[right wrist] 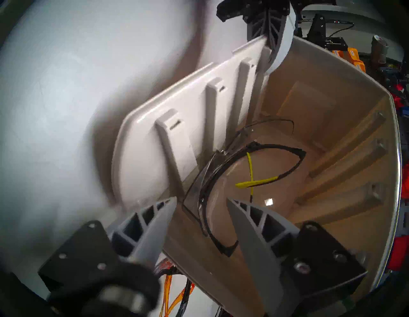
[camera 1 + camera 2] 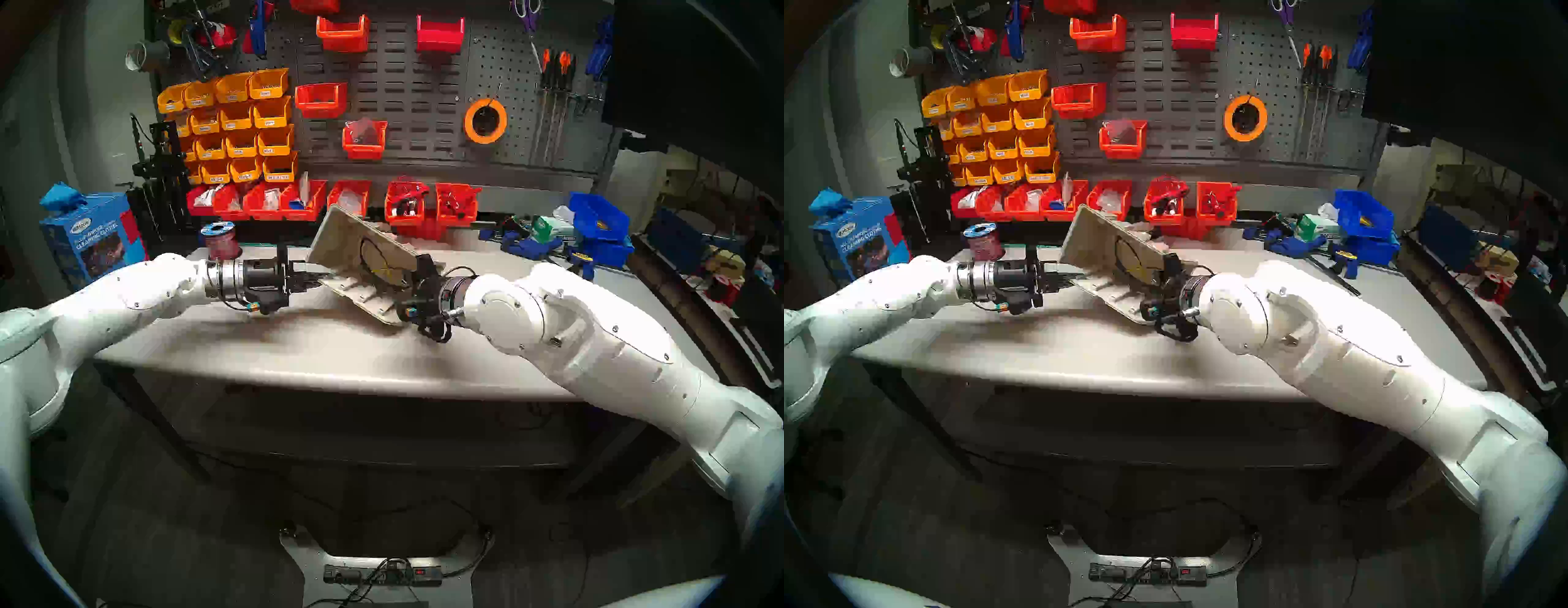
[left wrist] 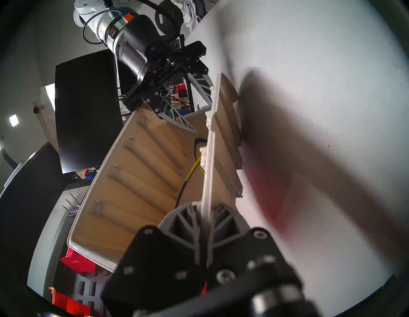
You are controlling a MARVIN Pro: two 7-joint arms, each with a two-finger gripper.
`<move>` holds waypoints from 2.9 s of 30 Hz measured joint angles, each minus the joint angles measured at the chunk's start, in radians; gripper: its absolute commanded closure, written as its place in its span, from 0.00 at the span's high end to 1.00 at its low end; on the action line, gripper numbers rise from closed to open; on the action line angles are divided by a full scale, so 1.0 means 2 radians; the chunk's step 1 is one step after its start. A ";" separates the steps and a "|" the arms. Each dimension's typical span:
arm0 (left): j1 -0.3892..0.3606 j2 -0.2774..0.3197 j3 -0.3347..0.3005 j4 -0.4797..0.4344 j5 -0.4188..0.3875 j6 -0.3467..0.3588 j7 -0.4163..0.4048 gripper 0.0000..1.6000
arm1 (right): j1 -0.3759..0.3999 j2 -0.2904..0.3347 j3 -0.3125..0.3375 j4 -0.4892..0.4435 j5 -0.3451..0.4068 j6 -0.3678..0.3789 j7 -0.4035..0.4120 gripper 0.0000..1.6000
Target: Take out tools from the storage box
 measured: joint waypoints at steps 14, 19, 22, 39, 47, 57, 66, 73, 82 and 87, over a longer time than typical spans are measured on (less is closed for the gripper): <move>0.000 0.000 0.000 0.000 0.000 0.000 0.000 0.00 | 0.007 -0.029 -0.002 0.031 -0.020 0.032 0.000 0.75; 0.000 -0.002 0.000 -0.001 -0.001 0.000 0.000 0.00 | 0.010 -0.041 0.000 0.046 -0.024 0.045 -0.003 0.73; 0.000 -0.003 0.000 -0.001 -0.001 0.000 0.000 0.00 | 0.011 -0.050 0.002 0.059 -0.025 0.052 -0.006 0.40; 0.000 -0.004 0.001 -0.004 -0.001 -0.001 0.000 0.00 | 0.006 -0.113 0.013 0.129 -0.003 0.077 -0.030 0.52; -0.001 -0.002 0.001 -0.004 -0.002 -0.001 0.000 0.00 | 0.007 -0.124 0.013 0.141 0.002 0.082 -0.037 0.51; -0.003 0.000 0.003 -0.003 -0.002 -0.001 0.000 0.00 | 0.009 -0.125 0.011 0.150 0.008 0.066 -0.033 0.00; -0.005 -0.001 0.004 -0.001 -0.003 -0.001 0.000 0.00 | 0.010 -0.123 0.015 0.154 0.015 0.048 -0.034 0.00; -0.005 0.001 0.003 -0.002 -0.004 -0.001 0.000 0.00 | 0.010 -0.123 0.030 0.146 0.038 0.024 -0.035 0.00; -0.008 0.002 -0.008 -0.003 -0.016 0.000 0.001 0.00 | 0.019 -0.135 0.083 0.101 0.110 0.008 -0.024 0.00; -0.011 0.002 -0.014 -0.004 -0.024 0.000 0.001 0.00 | 0.020 -0.141 0.111 0.079 0.155 0.005 -0.008 0.00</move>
